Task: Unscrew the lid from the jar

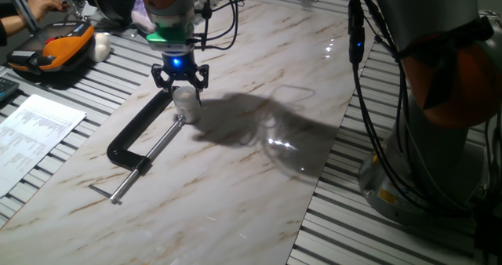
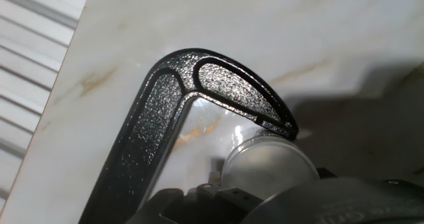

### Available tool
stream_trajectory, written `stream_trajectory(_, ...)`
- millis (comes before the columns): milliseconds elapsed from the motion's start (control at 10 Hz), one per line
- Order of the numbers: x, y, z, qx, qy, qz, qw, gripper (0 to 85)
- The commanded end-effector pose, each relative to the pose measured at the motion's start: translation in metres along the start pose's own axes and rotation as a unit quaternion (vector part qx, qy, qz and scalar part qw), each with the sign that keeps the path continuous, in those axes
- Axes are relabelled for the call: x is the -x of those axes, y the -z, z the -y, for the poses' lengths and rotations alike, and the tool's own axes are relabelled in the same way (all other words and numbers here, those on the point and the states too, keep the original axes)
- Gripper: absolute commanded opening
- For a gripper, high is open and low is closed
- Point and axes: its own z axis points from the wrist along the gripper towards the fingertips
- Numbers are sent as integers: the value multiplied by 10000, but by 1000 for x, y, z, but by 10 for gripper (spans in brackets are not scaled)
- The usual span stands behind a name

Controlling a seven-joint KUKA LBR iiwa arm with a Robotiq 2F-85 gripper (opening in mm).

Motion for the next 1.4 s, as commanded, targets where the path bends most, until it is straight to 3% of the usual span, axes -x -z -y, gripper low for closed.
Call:
stream_trajectory(0, 0, 0, 0, 23, 72, -13, 10000, 510)
stream_trajectory(1000, 0, 2, -2, 34, 916, 92, 9957, 510)
stream_trajectory(1100, 0, 2, -2, 39, 1046, 99, 9945, 680)
stream_trajectory(1300, 0, 2, -2, 56, 1306, 105, 9914, 680)
